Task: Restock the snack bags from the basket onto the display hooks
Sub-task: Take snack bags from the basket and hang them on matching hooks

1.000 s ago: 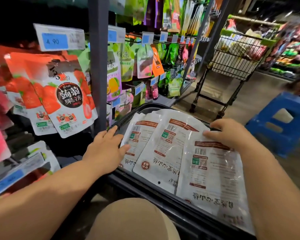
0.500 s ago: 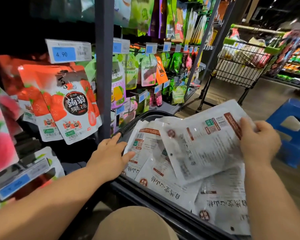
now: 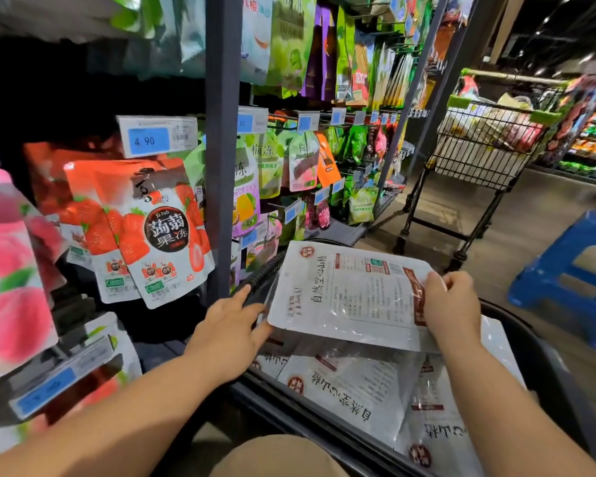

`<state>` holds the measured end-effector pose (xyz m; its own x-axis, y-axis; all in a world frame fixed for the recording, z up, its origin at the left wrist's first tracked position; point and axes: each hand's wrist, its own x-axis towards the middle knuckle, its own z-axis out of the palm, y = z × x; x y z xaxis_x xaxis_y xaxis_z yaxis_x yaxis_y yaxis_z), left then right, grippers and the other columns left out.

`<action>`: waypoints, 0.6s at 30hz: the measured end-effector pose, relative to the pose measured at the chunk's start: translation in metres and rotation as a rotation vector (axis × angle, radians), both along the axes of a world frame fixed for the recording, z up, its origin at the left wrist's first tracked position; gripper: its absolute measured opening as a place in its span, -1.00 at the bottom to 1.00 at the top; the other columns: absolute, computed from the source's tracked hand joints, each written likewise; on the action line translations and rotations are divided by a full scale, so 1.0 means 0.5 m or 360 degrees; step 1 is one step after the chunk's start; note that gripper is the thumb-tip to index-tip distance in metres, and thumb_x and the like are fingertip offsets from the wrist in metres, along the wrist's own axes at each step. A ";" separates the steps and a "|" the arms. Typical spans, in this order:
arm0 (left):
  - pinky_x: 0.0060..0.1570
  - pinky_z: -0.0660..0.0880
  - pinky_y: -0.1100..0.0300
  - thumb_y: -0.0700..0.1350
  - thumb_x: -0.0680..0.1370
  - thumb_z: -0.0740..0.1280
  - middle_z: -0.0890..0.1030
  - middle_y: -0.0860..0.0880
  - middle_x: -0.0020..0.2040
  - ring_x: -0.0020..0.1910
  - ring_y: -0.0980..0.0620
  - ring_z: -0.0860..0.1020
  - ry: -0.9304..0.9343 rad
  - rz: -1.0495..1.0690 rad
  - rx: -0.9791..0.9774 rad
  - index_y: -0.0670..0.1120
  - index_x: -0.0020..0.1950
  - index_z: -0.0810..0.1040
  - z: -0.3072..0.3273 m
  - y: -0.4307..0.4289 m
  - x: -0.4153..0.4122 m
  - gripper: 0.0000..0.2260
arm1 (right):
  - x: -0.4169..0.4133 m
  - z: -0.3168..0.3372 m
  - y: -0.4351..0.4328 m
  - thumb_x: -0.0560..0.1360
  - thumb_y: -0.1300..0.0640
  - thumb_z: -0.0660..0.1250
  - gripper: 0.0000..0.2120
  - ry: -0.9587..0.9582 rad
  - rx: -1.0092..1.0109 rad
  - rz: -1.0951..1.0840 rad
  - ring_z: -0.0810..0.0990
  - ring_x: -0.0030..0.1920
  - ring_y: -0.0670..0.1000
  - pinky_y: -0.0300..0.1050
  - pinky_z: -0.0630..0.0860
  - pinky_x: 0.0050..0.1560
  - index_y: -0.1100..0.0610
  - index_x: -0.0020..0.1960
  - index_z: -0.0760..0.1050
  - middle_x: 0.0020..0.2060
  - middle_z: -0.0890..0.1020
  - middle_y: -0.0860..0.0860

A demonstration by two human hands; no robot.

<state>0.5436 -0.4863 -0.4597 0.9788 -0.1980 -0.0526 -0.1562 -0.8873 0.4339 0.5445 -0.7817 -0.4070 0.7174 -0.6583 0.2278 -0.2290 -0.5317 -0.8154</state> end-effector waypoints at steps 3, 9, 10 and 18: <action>0.51 0.08 0.06 0.16 0.67 0.04 0.04 0.14 0.61 0.56 0.03 -0.01 -0.0034 -0.0005 -0.0152 0.18 0.53 0.23 -0.005 0.007 -0.001 -0.59 | 0.004 -0.002 0.006 0.64 -0.01 0.15 -0.78 -0.0062 0.0035 -0.0003 0.48 -0.21 0.08 0.00 0.38 -0.15 0.16 0.00 0.38 -0.22 0.52 0.06; 0.53 -0.09 0.03 0.16 0.66 0.08 0.23 0.24 0.53 0.56 0.10 -0.02 -0.0026 0.0045 -0.0387 0.21 0.49 0.30 -0.002 0.010 -0.008 -0.62 | -0.001 -0.007 0.018 0.65 0.03 0.13 -0.77 -0.0213 0.0066 0.0022 0.46 -0.25 0.00 -0.05 0.34 -0.26 0.21 0.03 0.37 -0.26 0.48 0.03; 0.54 -0.14 0.00 0.16 0.66 0.07 0.24 0.24 0.53 0.57 0.11 -0.02 -0.0024 0.0055 -0.0393 0.20 0.47 0.32 0.002 0.008 -0.009 -0.63 | -0.003 -0.006 0.021 0.65 0.04 0.13 -0.76 -0.0227 0.0070 0.0032 0.47 -0.25 0.00 -0.08 0.31 -0.30 0.22 0.04 0.37 -0.26 0.48 0.03; 0.22 0.38 0.06 0.11 0.61 0.25 0.54 0.07 -0.05 0.04 0.01 0.48 -0.0228 0.0289 -0.0690 0.00 0.05 0.49 0.046 -0.017 -0.017 -0.80 | -0.016 0.000 0.034 0.66 0.04 0.14 -0.76 -0.0294 0.0142 0.0146 0.51 -0.23 0.02 -0.13 0.34 -0.33 0.24 0.05 0.37 -0.20 0.53 0.11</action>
<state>0.5351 -0.4946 -0.4366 0.9909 0.0024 0.1346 -0.1010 -0.6482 0.7548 0.5367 -0.7647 -0.4069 0.7267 -0.6158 0.3044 -0.0255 -0.4670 -0.8839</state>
